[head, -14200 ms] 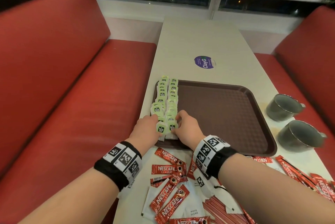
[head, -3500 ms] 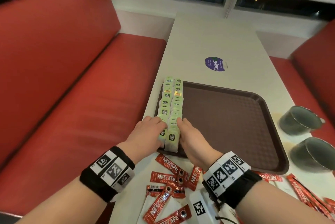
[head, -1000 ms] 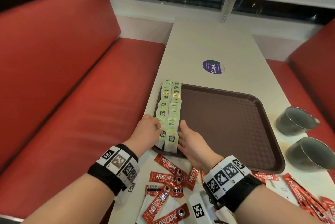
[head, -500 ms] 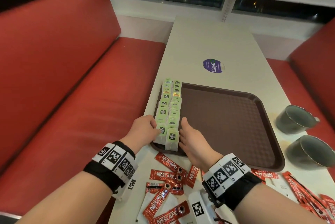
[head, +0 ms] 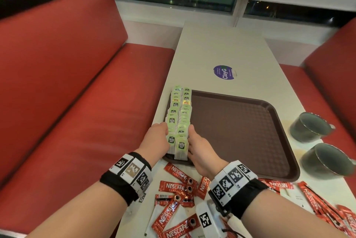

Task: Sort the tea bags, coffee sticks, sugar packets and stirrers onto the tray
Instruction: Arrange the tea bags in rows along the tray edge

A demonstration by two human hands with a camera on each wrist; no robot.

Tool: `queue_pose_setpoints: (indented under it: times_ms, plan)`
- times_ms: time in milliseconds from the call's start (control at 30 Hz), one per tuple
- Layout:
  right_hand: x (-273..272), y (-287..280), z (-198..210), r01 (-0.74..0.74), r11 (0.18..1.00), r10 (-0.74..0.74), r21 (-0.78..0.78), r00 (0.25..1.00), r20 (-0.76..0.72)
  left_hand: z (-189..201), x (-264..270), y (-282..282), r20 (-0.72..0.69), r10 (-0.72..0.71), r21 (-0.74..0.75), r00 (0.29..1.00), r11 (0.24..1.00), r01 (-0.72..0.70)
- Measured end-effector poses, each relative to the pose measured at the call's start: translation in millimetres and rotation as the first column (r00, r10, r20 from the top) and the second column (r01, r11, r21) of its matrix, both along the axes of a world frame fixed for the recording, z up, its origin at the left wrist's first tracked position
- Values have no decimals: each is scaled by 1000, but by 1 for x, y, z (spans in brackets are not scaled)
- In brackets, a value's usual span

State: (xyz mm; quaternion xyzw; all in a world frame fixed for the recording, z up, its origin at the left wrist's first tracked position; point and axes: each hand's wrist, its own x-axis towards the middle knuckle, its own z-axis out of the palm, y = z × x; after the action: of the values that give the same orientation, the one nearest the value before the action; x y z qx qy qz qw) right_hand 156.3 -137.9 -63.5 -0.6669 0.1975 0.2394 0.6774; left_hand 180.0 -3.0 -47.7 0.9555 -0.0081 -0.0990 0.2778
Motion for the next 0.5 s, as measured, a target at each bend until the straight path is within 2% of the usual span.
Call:
queue_pose_setpoints:
  times_ms: [133,267,367,500]
  plan:
    - [-2,-1,1,12,1000,-12,-2,1000,8,-1,-2,0,16,4,-9,1000,1000,-4]
    - [-10,-2,33,23,998,-24,-58,999,-27,3,-3,3,58,40,-57,998,998,-37]
    - [3,-16,44,28,998,-29,-52,1000,-11,11,8,8,80,131,-204,988,972,-113]
    - [40,-19,53,98,995,-98,-6,995,13,18,20,5,-34,153,-359,988,920,-155]
